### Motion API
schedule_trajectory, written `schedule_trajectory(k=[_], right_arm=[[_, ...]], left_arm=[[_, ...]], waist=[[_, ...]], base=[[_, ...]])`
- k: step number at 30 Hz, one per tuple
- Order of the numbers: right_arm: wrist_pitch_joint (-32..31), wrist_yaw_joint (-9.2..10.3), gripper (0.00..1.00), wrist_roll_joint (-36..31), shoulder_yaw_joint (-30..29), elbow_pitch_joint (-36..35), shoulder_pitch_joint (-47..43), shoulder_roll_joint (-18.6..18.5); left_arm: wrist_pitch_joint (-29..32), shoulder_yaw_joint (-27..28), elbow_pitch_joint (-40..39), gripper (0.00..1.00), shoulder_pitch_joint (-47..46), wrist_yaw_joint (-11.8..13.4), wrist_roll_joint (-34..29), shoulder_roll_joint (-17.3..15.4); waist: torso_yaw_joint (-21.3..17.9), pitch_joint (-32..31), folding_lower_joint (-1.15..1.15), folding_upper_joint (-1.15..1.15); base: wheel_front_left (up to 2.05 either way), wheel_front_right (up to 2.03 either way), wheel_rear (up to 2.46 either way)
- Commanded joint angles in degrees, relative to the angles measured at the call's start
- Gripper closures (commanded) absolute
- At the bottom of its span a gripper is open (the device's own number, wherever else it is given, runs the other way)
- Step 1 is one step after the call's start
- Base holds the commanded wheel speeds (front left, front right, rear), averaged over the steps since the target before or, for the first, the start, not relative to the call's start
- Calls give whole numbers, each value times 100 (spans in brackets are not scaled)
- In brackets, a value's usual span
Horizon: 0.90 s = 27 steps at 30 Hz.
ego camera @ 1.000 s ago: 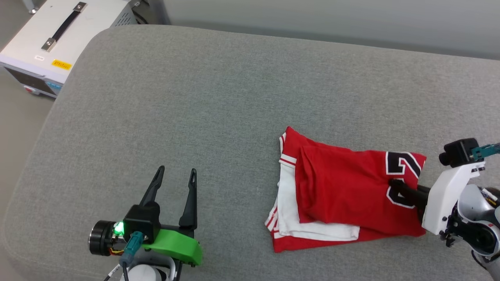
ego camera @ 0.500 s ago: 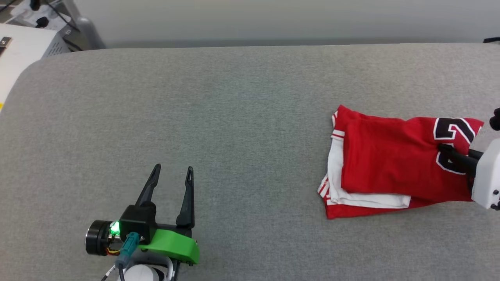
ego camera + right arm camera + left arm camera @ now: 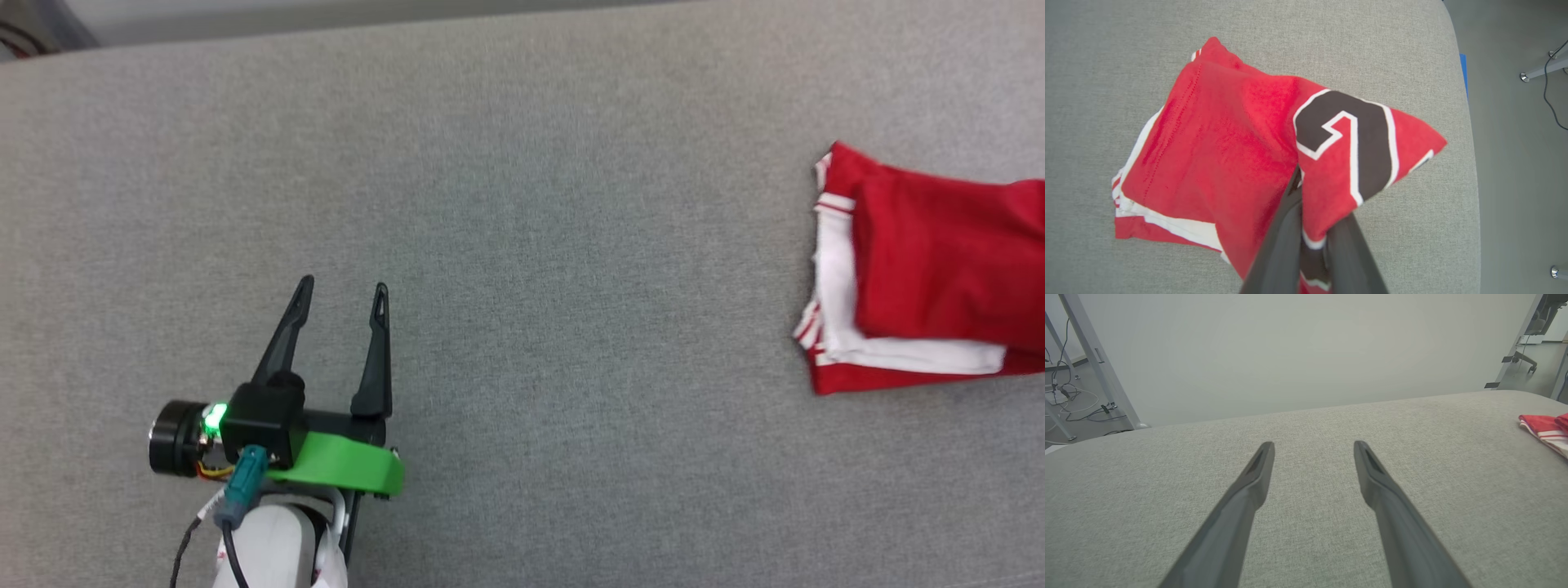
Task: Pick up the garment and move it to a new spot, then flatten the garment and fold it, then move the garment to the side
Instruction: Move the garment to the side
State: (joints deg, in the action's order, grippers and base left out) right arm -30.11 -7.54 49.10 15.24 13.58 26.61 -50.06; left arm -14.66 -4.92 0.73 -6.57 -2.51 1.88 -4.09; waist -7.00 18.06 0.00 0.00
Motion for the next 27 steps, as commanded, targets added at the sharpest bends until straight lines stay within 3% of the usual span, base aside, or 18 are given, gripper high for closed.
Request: schedule_trajectory(k=[1,14,23,24,25,26,27], right_arm=[[66,5,100,-99,-71,162,189,-60],[272,5,100,-959,-655,1706,1460,-282],[586,5,100,-1323,-880,2504,2027,-261],[646,5,74,-1318,-887,2570,2076,-191],[688,5,24,-1327,-872,2613,2110,-145],[758,5,0,-1352,-854,2668,2148,-101],[823,5,0,-1378,-836,2732,2175,-60]], left_arm=[[-34,32,-62,0,-156,-28,-55,-62],[-34,-57,-440,0,-678,-65,-156,-172],[-34,-76,-468,0,-755,-40,-155,-229],[-34,-72,-463,0,-749,-32,-151,-233],[-34,-69,-455,0,-740,-25,-149,-237],[-34,-69,-441,0,-726,-18,-146,-240],[-34,-72,-422,0,-711,-15,-142,-243]], waist=[[-55,518,0,0],[82,1471,0,0],[159,1544,0,0],[154,1522,0,0],[145,1497,0,0],[140,1455,0,0],[141,1395,0,0]], base=[[0,0,0],[0,0,0],[0,0,0],[0,0,0],[0,0,0],[0,0,0],[0,0,0]])
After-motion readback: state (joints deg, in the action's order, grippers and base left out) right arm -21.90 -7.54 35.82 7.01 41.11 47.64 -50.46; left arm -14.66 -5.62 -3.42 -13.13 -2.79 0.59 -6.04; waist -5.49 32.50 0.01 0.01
